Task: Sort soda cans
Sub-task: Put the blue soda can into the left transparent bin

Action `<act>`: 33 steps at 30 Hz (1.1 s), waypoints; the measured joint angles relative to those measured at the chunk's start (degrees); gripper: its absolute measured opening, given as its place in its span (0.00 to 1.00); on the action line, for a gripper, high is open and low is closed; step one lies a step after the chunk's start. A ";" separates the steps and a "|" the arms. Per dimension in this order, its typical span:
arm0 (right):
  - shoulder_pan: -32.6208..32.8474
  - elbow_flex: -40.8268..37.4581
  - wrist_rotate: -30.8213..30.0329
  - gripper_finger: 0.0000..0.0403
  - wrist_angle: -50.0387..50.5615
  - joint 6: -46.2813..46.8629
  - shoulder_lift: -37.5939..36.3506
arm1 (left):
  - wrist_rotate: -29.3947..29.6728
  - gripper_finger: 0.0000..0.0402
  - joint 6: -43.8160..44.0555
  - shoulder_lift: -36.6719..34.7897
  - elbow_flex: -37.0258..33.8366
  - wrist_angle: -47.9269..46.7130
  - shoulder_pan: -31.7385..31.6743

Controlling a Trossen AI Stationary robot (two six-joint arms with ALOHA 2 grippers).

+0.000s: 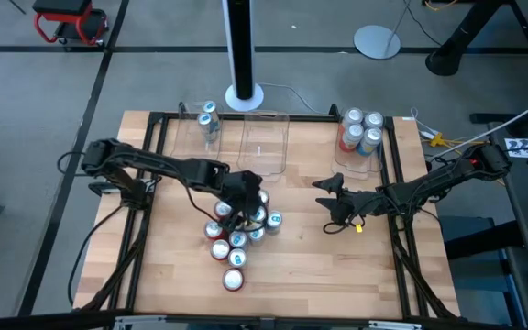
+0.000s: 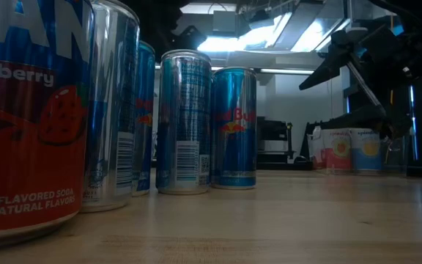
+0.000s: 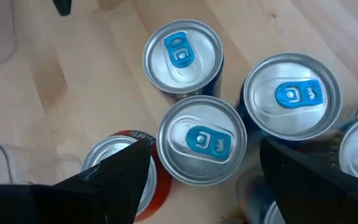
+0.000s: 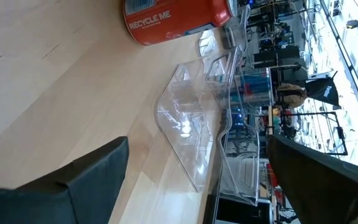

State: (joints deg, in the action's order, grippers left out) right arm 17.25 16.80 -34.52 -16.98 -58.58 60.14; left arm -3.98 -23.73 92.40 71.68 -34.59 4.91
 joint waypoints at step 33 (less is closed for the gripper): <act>0.00 0.00 0.02 0.95 0.01 0.25 0.02 | -3.19 0.62 -1.00 4.07 0.04 3.02 -0.39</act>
State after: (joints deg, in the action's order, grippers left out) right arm 17.25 16.80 -34.50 -16.98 -58.33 60.16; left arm -7.17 -24.73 96.47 71.72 -31.57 4.51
